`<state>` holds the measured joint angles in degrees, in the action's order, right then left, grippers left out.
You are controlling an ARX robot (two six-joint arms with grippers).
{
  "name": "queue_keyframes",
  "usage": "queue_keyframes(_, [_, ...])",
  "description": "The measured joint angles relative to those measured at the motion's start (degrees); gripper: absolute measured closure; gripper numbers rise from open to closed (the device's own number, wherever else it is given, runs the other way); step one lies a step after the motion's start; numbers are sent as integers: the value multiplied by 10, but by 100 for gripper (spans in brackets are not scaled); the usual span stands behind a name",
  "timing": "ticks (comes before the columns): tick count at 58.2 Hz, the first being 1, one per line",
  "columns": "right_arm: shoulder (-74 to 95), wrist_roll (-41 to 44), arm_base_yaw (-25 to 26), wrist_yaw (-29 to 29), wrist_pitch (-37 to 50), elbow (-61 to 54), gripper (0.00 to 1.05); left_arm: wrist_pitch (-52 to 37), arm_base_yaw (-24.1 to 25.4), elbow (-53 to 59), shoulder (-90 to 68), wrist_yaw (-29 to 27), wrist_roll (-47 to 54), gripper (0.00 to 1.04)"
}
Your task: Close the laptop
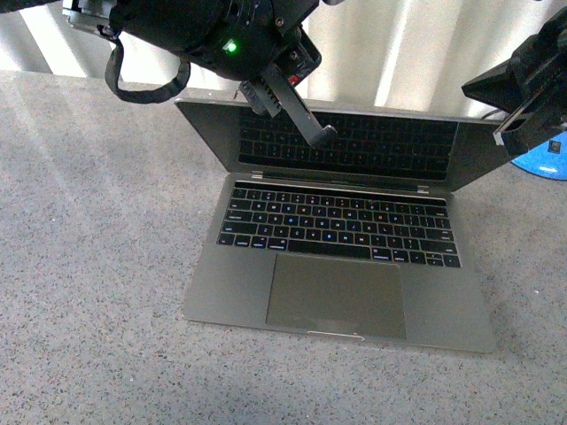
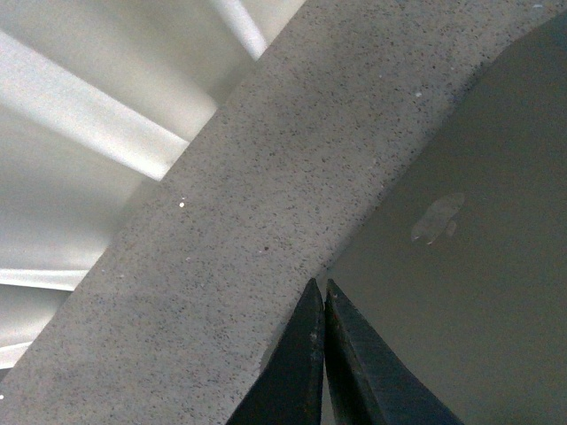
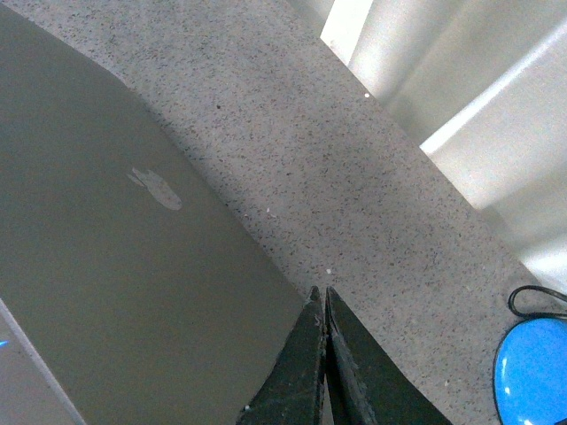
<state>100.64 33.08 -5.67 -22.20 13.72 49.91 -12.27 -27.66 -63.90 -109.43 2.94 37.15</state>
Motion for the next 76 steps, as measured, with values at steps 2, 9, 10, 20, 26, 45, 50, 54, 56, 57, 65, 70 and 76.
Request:
queue_keyframes(2, [-1,-3,-1,0,4,-7,104,0,-1,5,2,1,-1,101])
queue_keyframes(9, [-7,-11,-3,-2,16,-31,104,0,-2,22,5,7,-4,101])
queue_keyframes(10, [-8,-11,-3,-2,17,-33,104,0,-2,24,6,8,-5,101])
queue_keyframes(20, [-13,-17,-6,-3,28,-57,104,-12,-6,44,7,9,-17,101])
queue_keyframes(26, [-14,-19,-7,-5,37,-73,104,-20,-10,56,7,12,-24,101])
queue_keyframes(45, [-10,-21,-3,-8,55,-92,104,-34,-20,73,7,18,-44,101])
queue_keyframes(50, [-4,-21,0,-9,61,-93,104,-34,-22,75,7,21,-45,101])
queue_keyframes(54, [2,-21,2,-9,64,-93,104,-35,-24,77,7,21,-47,101])
queue_keyframes(56, [4,-22,3,-10,67,-93,104,-36,-25,78,7,22,-49,101])
queue_keyframes(57, [6,-22,3,-10,68,-93,104,-36,-25,79,7,22,-49,101])
queue_keyframes(65, [19,-23,7,-11,75,-96,104,-43,-29,85,7,22,-58,101])
queue_keyframes(70, [26,-23,8,-12,78,-96,104,-47,-31,90,7,23,-61,101])
queue_keyframes(76, [32,-23,9,-12,80,-96,104,-47,-33,95,6,23,-64,101])
